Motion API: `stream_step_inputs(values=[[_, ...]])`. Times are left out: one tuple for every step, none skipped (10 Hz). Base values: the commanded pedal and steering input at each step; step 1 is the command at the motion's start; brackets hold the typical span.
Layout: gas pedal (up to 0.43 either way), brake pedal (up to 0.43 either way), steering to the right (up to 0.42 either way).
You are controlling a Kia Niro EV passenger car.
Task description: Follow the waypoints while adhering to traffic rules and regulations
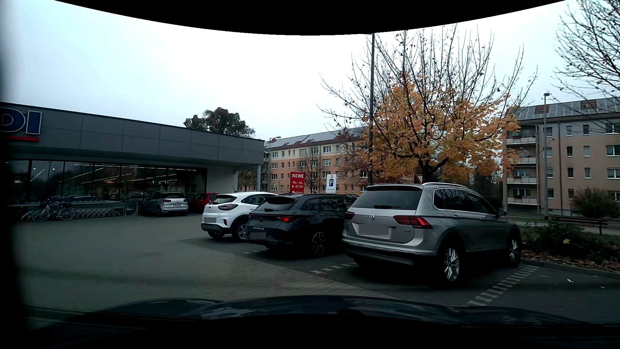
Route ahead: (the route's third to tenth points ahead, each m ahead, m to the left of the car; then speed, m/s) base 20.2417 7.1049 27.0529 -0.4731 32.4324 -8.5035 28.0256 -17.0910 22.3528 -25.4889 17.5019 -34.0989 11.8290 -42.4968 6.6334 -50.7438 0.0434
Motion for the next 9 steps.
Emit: stream_step_inputs(values=[[0.0, 0.549, 0.7], [0.0, 0.555, 0.7], [0.0, 0.524, 0.7], [0.0, 0.396, 0.7], [0.0, 0.0, 0.697], [0.0, 0.0, 0.682], [0.0, 0.0, 0.654], [0.0, 0.0, 0.61], [0.0, 0.0, 0.547]])
